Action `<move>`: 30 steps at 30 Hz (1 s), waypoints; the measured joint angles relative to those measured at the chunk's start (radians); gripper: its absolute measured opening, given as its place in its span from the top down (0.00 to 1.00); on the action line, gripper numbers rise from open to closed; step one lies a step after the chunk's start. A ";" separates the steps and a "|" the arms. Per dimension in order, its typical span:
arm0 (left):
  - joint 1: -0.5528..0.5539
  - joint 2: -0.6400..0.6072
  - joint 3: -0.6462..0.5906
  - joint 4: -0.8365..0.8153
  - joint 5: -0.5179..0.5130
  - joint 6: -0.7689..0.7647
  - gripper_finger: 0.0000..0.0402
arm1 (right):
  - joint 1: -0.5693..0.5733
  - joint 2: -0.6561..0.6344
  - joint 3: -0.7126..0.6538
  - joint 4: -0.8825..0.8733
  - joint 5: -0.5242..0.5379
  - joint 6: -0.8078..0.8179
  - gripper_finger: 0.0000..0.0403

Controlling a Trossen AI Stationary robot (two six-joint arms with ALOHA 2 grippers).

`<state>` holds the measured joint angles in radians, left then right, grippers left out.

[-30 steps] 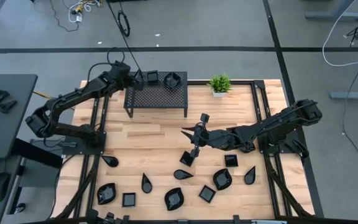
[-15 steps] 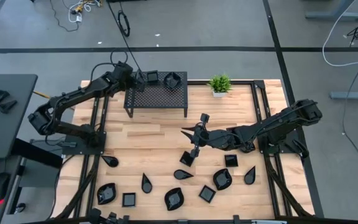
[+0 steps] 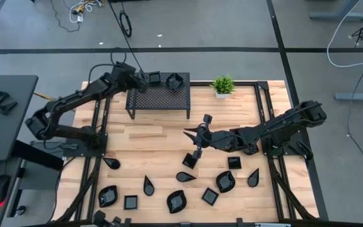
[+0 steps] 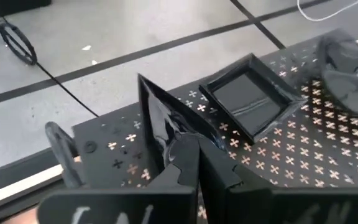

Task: Pick & Place Mini shaped plates
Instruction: Stack the black drop-shaped plate on top of the drop-shaped plate on the shelf

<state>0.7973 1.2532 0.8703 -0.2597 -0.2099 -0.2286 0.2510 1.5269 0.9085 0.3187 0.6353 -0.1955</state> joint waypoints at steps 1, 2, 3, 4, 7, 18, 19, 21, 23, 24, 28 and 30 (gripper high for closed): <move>-0.001 0.017 0.000 0.012 0.001 0.003 0.99 | -0.002 0.000 0.000 0.001 0.000 0.000 0.86; -0.001 0.031 0.000 0.025 0.008 0.005 0.99 | -0.004 0.000 0.000 0.002 0.000 0.000 0.86; -0.001 0.042 0.000 0.036 0.013 0.005 0.99 | -0.005 0.000 0.000 0.002 0.000 0.000 0.86; -0.003 0.052 0.000 0.049 0.016 0.004 0.99 | -0.006 0.000 0.000 0.002 0.000 0.000 0.86; -0.005 0.074 0.000 0.064 0.021 0.004 0.98 | -0.005 0.000 0.000 0.002 0.000 0.002 0.86; -0.002 0.089 0.000 0.067 0.006 0.005 0.98 | -0.005 0.000 0.000 0.003 0.000 0.004 0.86; -0.002 0.087 0.000 0.069 0.005 0.005 0.98 | -0.005 0.000 0.000 0.003 0.000 0.004 0.86; -0.004 0.074 0.000 0.066 0.005 0.005 0.98 | -0.005 0.000 0.000 0.003 0.000 0.004 0.86; -0.012 0.060 0.000 0.068 0.004 0.005 0.98 | -0.005 0.000 0.000 0.003 0.000 0.004 0.86; -0.016 0.058 0.000 0.070 0.004 0.005 0.99 | -0.005 0.000 0.000 0.003 0.000 0.004 0.86; -0.022 0.057 0.000 0.068 0.029 0.011 0.99 | -0.007 0.000 0.000 0.003 0.000 0.002 0.86; -0.022 0.063 0.000 0.073 0.030 0.014 0.99 | -0.009 0.000 0.000 0.003 0.000 0.000 0.86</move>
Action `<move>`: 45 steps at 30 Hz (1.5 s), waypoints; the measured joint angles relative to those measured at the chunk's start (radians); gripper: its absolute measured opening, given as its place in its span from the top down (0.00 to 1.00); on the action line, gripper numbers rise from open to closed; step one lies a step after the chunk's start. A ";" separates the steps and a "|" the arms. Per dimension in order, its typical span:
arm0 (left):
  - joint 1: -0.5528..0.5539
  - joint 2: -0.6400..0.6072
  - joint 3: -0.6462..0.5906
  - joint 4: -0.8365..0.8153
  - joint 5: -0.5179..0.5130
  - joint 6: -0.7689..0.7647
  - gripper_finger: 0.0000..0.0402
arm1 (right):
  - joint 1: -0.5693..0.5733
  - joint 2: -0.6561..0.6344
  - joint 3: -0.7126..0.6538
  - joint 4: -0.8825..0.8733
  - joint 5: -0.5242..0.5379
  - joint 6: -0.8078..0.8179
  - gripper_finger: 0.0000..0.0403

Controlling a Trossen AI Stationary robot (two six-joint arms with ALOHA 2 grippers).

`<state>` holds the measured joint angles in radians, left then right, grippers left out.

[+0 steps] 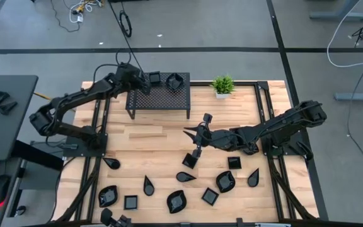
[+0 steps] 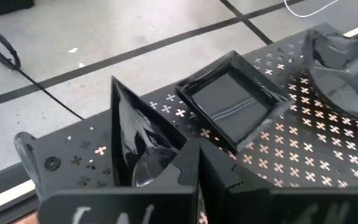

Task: Pick & Place Mini shaped plates
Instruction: Stack the black drop-shaped plate on top of the drop-shaped plate on the shelf, then stack the black leaf-shaped plate on top of the leaf-shaped plate on the shelf

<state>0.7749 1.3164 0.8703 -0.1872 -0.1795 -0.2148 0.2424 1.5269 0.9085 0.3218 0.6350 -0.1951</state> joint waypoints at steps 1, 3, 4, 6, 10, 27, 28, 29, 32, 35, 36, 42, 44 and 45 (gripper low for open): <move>-0.001 0.006 0.000 0.000 0.000 0.000 0.99 | -0.001 0.000 0.000 0.000 0.000 0.000 0.86; 0.003 0.018 0.000 -0.003 -0.008 0.003 0.99 | -0.001 0.000 0.000 0.000 0.000 0.000 0.86; 0.007 0.026 0.000 -0.001 -0.008 0.003 0.99 | -0.001 0.000 0.000 0.000 0.000 0.000 0.86; 0.009 0.035 0.000 -0.006 -0.008 0.003 0.99 | -0.001 0.000 0.000 0.000 0.000 0.000 0.86; 0.005 0.038 0.000 0.006 -0.010 -0.001 0.98 | -0.001 0.000 0.000 0.000 0.000 0.000 0.86; 0.053 -0.085 0.023 -0.094 -0.007 0.026 0.99 | -0.001 0.000 0.000 0.000 0.000 0.000 0.86; 0.059 -0.079 0.023 -0.101 -0.007 0.028 0.99 | -0.002 0.000 0.000 0.000 0.000 0.000 0.86; 0.062 -0.073 0.023 -0.104 -0.007 0.028 0.99 | -0.003 0.000 0.000 0.000 0.000 0.000 0.86; 0.074 -0.071 0.022 -0.114 -0.008 0.037 0.99 | -0.005 0.000 0.000 0.000 0.000 0.000 0.86; 0.077 -0.071 0.023 -0.111 -0.008 0.040 0.97 | -0.006 0.000 0.000 0.000 0.000 0.013 0.86; 0.077 -0.076 0.023 -0.115 -0.006 0.045 0.97 | -0.006 0.000 0.000 0.000 0.000 0.026 0.86; -0.011 -0.162 0.023 -0.184 0.007 0.093 0.99 | -0.006 0.000 0.000 -0.001 0.000 0.161 0.86; -0.073 -0.205 0.023 -0.203 0.002 0.093 0.99 | -0.006 0.000 0.000 -0.001 0.000 0.197 0.86; -0.110 -0.224 0.023 -0.211 -0.003 0.092 0.98 | -0.007 0.000 0.000 -0.002 0.000 0.213 0.86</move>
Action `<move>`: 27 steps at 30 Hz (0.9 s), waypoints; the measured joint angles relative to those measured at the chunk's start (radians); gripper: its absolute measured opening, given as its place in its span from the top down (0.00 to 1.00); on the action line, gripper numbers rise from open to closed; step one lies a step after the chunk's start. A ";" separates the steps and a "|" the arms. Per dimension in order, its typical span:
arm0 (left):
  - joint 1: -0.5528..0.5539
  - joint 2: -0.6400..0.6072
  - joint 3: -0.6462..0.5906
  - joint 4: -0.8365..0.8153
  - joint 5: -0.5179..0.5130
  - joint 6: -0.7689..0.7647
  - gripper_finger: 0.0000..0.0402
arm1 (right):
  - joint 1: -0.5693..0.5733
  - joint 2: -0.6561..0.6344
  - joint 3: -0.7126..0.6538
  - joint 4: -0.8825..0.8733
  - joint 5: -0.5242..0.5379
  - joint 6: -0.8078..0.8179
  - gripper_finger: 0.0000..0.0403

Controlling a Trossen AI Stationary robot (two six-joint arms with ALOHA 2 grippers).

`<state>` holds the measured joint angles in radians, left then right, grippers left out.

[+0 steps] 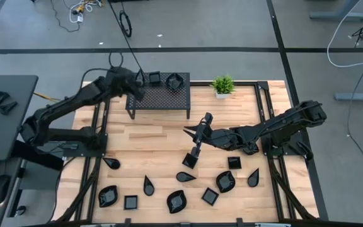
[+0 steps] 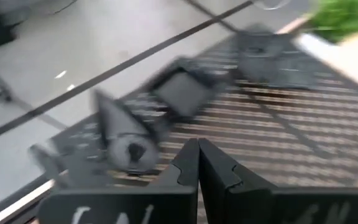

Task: Pick & Place Mini shaped plates
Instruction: Stack the black leaf-shaped plate on top of the leaf-shaped plate on the shelf

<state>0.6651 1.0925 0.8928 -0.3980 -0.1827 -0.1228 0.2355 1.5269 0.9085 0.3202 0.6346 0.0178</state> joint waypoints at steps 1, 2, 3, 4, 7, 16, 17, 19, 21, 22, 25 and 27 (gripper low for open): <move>-0.039 -0.015 0.000 -0.007 -0.004 -0.001 0.98 | -0.002 0.000 0.000 -0.004 -0.003 0.014 0.86; -0.082 -0.029 0.000 -0.016 -0.010 -0.001 0.98 | -0.005 0.000 0.000 -0.012 -0.017 0.029 0.86; -0.124 -0.041 0.000 -0.021 -0.018 -0.001 0.98 | -0.010 0.000 0.000 -0.024 -0.042 0.038 0.85; -0.170 -0.051 0.000 -0.021 -0.028 -0.001 0.98 | -0.016 0.000 0.000 -0.038 -0.075 0.050 0.85; -0.300 -0.056 0.000 -0.025 -0.073 -0.011 0.99 | -0.039 0.000 0.000 -0.076 -0.190 0.093 0.82; -0.598 0.014 0.000 -0.023 -0.216 -0.070 0.97 | -0.066 0.000 0.000 -0.307 -0.433 0.218 0.65; -0.621 0.027 0.000 -0.025 -0.236 -0.074 0.98 | -0.066 0.000 0.000 -0.336 -0.436 0.231 0.62; -0.660 0.059 0.000 -0.019 -0.272 -0.077 0.98 | -0.064 0.000 0.000 -0.388 -0.437 0.248 0.58; -0.691 0.092 0.000 -0.013 -0.293 -0.079 0.98 | -0.059 0.000 0.000 -0.420 -0.437 0.263 0.54; -0.703 0.110 0.000 -0.005 -0.298 -0.086 0.98 | -0.056 0.000 0.000 -0.435 -0.437 0.266 0.52; -0.735 0.172 0.000 0.039 -0.303 -0.125 0.97 | -0.032 0.000 0.000 -0.485 -0.440 0.263 0.49; -0.757 0.217 0.000 0.093 -0.304 -0.128 0.97 | -0.011 0.000 0.000 -0.533 -0.460 0.262 0.47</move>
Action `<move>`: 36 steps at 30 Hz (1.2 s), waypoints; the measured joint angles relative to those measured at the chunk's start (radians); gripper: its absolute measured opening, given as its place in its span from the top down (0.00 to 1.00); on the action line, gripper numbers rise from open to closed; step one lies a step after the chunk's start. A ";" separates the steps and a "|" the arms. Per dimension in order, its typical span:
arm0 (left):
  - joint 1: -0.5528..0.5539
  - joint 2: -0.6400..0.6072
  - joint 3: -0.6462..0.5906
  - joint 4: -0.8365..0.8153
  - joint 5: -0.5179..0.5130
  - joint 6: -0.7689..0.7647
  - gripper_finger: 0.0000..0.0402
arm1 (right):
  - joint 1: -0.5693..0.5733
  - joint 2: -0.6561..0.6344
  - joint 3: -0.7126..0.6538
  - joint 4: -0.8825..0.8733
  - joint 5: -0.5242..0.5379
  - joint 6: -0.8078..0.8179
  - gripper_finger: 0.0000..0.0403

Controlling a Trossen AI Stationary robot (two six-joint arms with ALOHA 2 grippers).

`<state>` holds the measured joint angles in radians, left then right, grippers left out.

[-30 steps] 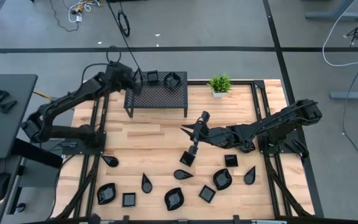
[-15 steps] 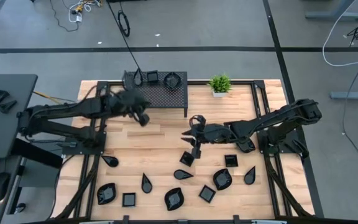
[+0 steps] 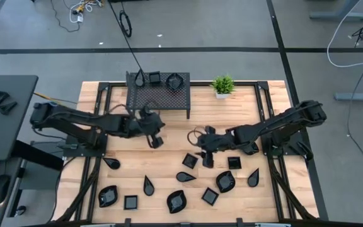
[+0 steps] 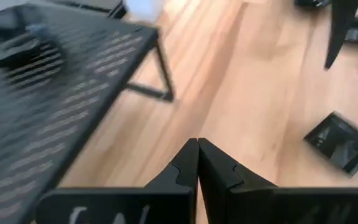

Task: Pick & Place Mini shaped plates
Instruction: Stack the black leaf-shaped plate on top of the leaf-shaped plate on the shelf

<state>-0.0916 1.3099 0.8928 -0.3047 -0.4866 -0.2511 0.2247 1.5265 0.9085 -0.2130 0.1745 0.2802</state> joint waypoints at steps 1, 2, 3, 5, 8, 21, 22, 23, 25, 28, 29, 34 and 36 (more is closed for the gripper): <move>-0.011 0.023 0.000 0.030 0.000 0.000 0.97 | 0.012 0.000 0.000 -0.030 -0.023 0.000 0.47; -0.020 0.046 0.000 0.055 0.000 0.002 0.97 | 0.026 0.000 0.000 -0.063 -0.052 0.006 0.47; -0.029 0.069 0.000 0.087 0.000 0.005 0.97 | 0.041 0.000 0.000 -0.098 -0.087 0.023 0.47; -0.046 0.111 0.000 0.143 0.000 0.009 0.98 | 0.072 0.000 0.000 -0.184 -0.159 0.087 0.47; -0.059 0.165 0.000 0.204 0.001 0.010 0.98 | 0.126 0.000 0.000 -0.332 -0.251 0.204 0.49; -0.040 0.256 0.000 0.320 0.000 0.038 0.98 | 0.389 0.000 0.000 -0.447 -0.096 0.287 0.56; -0.040 0.256 0.000 0.326 0.001 0.039 0.98 | 0.383 0.000 0.000 -0.446 -0.075 0.287 0.57; -0.040 0.256 0.000 0.334 0.001 0.043 0.98 | 0.371 0.000 0.000 -0.446 -0.066 0.278 0.58; -0.040 0.256 0.000 0.349 0.009 0.054 0.98 | 0.337 0.000 -0.003 -0.442 -0.064 0.242 0.60; -0.041 0.256 0.000 0.350 0.020 0.054 0.98 | 0.278 0.000 -0.027 -0.430 -0.131 0.167 0.62; -0.040 0.256 0.000 0.350 0.020 0.053 0.98 | 0.260 0.000 -0.040 -0.414 -0.167 0.141 0.63; -0.043 0.256 0.000 0.350 0.029 0.048 0.98 | 0.192 0.000 -0.124 -0.318 -0.344 0.009 0.66; -0.043 0.256 0.000 0.350 0.039 0.047 0.98 | 0.180 0.000 -0.153 -0.285 -0.369 -0.026 0.68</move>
<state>-0.1349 1.5661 0.8928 0.0454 -0.4478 -0.2039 0.4043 1.5261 0.7552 -0.4977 -0.1942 0.2544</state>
